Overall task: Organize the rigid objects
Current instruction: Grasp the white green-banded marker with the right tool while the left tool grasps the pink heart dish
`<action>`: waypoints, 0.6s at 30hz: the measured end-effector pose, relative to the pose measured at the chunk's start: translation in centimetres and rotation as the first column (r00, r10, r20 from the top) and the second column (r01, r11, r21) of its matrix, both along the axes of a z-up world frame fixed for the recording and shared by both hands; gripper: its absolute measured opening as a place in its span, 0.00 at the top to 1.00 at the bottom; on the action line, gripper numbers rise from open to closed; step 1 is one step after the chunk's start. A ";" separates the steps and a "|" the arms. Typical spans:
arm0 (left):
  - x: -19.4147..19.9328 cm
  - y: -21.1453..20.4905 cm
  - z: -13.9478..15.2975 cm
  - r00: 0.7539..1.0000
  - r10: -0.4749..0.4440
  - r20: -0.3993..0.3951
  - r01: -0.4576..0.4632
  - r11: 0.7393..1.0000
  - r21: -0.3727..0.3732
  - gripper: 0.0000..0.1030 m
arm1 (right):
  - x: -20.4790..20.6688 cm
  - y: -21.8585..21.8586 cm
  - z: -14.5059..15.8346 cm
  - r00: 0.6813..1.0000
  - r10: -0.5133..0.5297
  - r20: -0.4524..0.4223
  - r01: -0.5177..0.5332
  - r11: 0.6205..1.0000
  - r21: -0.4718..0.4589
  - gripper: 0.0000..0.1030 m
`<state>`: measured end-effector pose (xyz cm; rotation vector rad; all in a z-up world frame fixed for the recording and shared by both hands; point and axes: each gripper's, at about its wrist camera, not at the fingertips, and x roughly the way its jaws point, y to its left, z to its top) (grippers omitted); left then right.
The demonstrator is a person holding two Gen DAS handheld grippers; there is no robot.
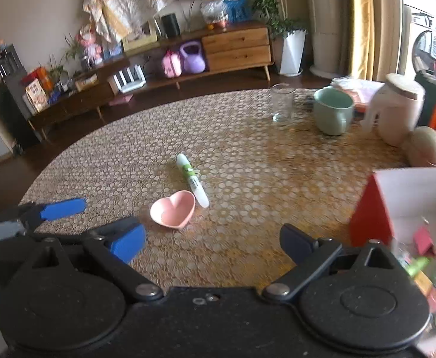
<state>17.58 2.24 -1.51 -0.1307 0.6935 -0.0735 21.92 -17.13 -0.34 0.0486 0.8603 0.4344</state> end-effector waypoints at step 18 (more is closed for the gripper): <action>4.2 3.3 -7.8 0.992 0.102 -0.076 -0.106 0.993 -0.052 0.01 | 10.7 8.8 -5.1 0.987 0.100 -0.129 -0.117 0.984 -0.136 0.07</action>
